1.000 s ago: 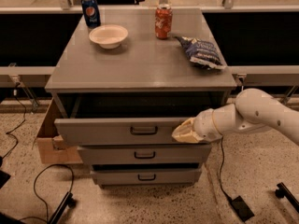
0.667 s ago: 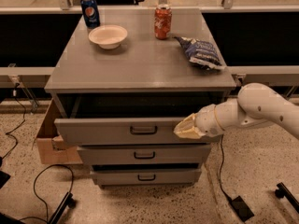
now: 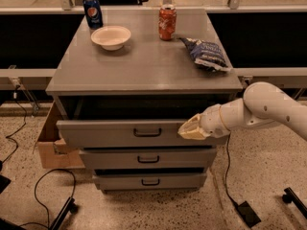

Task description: Close top drawer

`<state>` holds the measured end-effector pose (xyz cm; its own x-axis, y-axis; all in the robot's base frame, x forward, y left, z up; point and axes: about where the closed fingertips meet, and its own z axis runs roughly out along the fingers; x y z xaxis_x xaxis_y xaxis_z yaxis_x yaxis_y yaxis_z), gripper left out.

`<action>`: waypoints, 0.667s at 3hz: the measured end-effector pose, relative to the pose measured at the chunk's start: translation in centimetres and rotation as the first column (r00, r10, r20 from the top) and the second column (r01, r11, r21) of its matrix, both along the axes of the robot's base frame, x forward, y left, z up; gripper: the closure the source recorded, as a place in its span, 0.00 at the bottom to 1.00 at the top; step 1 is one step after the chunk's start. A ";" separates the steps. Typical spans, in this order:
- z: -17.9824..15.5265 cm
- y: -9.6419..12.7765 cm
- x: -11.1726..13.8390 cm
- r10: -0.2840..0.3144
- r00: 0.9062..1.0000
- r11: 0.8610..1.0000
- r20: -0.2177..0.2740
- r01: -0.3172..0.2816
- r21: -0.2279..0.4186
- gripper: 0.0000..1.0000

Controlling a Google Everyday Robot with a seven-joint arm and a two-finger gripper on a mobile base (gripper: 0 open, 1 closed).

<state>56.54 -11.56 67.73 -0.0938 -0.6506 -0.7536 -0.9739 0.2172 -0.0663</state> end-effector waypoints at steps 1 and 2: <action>-0.1 0.2 0.0 0.004 1.000 1.000 -0.002 -0.004 0.001 0.36; -0.2 0.4 -0.1 0.007 1.000 1.000 -0.004 -0.007 0.002 0.13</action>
Offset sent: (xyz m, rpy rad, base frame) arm -0.0003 0.0019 -0.0009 0.0009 0.0018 0.0034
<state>56.47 -11.16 67.54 -0.0920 -0.6498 -0.7545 -0.9757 0.2101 -0.0620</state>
